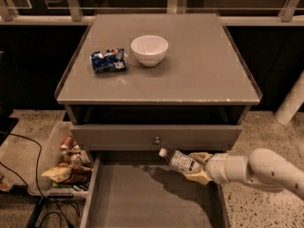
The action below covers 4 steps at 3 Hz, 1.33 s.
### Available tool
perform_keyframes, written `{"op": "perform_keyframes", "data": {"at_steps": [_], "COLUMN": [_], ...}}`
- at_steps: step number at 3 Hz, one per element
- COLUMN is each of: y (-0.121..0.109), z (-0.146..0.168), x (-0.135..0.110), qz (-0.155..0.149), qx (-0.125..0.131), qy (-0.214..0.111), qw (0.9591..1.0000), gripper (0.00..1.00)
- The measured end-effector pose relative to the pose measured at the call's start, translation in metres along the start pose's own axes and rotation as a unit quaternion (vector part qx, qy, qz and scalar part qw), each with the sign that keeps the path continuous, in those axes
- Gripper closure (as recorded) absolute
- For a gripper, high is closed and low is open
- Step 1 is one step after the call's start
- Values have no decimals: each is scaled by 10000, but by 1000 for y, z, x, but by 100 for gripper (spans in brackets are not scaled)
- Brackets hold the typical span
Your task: Pick blue plastic bottle from middle drawer and place on counter
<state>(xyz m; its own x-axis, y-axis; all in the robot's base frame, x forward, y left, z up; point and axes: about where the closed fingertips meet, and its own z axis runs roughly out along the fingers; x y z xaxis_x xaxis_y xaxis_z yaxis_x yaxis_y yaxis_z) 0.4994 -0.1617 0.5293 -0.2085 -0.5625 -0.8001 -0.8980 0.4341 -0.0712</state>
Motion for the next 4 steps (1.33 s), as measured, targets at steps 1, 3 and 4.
{"op": "perform_keyframes", "data": {"at_steps": [1,3,4], "y": [-8,-7,-2], "z": [-41,-82,-109], "x": [-26,-55,-64], "qz": [-354,-832,-1068], "qx": [109,186,273], "qy": [-92,-94,16], "qw": [9993,9963,9939], "gripper": [100,100,100]}}
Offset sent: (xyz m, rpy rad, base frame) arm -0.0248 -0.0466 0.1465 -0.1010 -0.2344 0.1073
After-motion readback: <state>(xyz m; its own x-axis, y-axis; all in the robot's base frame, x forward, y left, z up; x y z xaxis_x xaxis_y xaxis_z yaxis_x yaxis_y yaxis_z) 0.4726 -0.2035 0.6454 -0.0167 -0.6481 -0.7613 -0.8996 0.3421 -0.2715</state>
